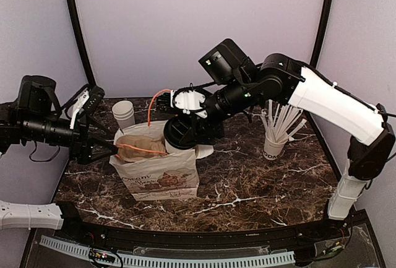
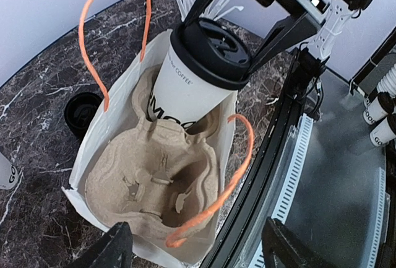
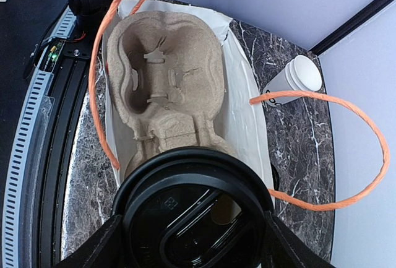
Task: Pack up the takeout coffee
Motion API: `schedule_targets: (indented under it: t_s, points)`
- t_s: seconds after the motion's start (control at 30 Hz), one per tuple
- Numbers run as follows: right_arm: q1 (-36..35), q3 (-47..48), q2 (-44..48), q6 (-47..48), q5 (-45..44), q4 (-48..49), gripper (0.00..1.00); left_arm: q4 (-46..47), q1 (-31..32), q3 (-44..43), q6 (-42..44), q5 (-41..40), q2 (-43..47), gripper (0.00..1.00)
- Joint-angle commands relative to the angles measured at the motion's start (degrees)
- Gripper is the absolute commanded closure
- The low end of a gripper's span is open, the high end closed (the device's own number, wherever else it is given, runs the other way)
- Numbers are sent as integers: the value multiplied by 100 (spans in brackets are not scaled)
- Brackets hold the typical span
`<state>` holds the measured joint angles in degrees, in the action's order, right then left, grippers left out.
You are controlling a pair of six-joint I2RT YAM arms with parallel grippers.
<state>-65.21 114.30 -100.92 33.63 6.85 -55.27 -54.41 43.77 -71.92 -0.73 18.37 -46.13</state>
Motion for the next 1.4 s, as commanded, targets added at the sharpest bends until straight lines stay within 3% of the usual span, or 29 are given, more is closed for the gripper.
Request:
schedule_targets:
  t_s: [0.0,0.23,0.33,0.37,0.43,0.97,1.37]
  points:
    - [43,26,26,52,-56,-109,44,-58,-21,80,388,207,-360,29]
    - [41,-18,66,30,-79,-103,43,-57,-20,-148,656,108,-931,57]
    - [41,-31,73,41,-132,-110,43,-65,-23,-341,705,215,-1090,76]
    - [43,-31,73,39,-173,-116,43,-97,-14,-448,706,300,-1128,89]
    - [43,-39,73,43,-292,-124,43,-167,-12,-567,676,437,-1167,99]
    - [111,-138,91,-84,-890,70,44,-384,340,-712,113,1898,-1627,100]
    - [103,-449,-36,-10,-194,-113,43,971,565,-1074,100,1361,-1688,99]
